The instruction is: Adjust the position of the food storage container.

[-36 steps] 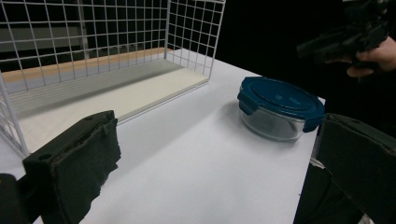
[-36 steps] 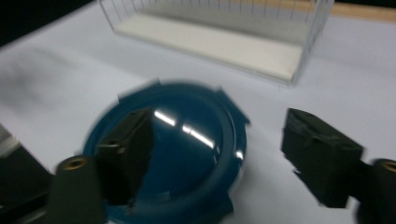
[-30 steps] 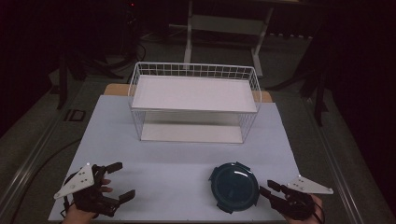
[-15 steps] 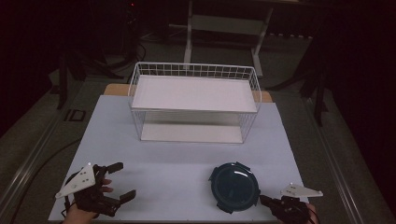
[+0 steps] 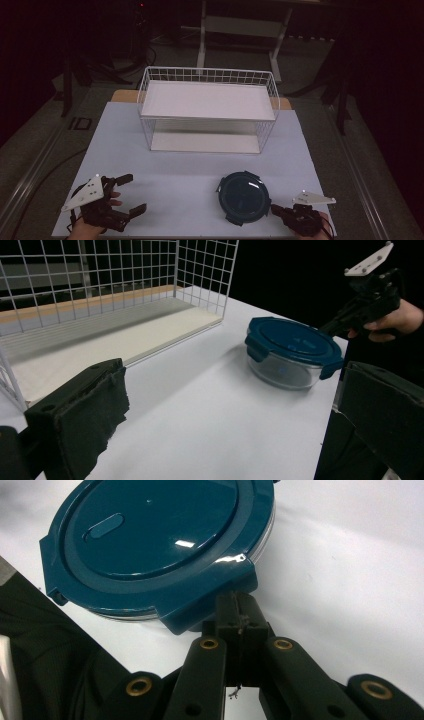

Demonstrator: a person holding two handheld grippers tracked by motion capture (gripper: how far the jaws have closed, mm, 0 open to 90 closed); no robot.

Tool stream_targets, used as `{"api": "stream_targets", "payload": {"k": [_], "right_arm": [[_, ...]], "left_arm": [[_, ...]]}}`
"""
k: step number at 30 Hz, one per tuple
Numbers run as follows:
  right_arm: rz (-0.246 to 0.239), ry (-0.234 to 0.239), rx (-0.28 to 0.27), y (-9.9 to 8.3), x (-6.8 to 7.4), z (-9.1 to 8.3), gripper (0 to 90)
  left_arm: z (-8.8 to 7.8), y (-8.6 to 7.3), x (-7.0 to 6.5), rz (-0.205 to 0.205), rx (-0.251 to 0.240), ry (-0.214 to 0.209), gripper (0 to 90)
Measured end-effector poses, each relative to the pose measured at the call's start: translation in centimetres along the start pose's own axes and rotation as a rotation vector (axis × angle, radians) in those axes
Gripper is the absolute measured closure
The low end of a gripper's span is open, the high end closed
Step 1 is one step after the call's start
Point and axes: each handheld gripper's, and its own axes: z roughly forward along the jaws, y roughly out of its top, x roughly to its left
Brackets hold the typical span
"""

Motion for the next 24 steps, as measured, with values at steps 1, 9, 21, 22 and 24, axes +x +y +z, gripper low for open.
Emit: {"api": "stream_targets", "payload": {"k": [1,9,21,22,24], "right_arm": [[-0.005,0.009,0.001,0.4,0.1,0.5,90.0],[-0.037,0.040,0.000,2.1,1.0,2.2,90.0],[-0.010,0.055,0.012,1.6,0.5,2.4,90.0],[-0.010,0.055,0.012,1.6,0.5,2.4,90.0],[-0.013,0.062,0.020,1.8,0.7,2.8,90.0]], "left_arm": [[0.0,0.0,0.0,0.001,-0.002,-0.001,0.0],[0.1,0.0,-0.1,0.007,0.006,-0.008,0.0],[0.2,-0.1,0.0,0.007,0.010,-0.006,0.0],[0.2,-0.1,0.0,0.007,0.010,-0.006,0.0],[0.2,-0.1,0.0,0.006,0.012,-0.007,0.0]]}}
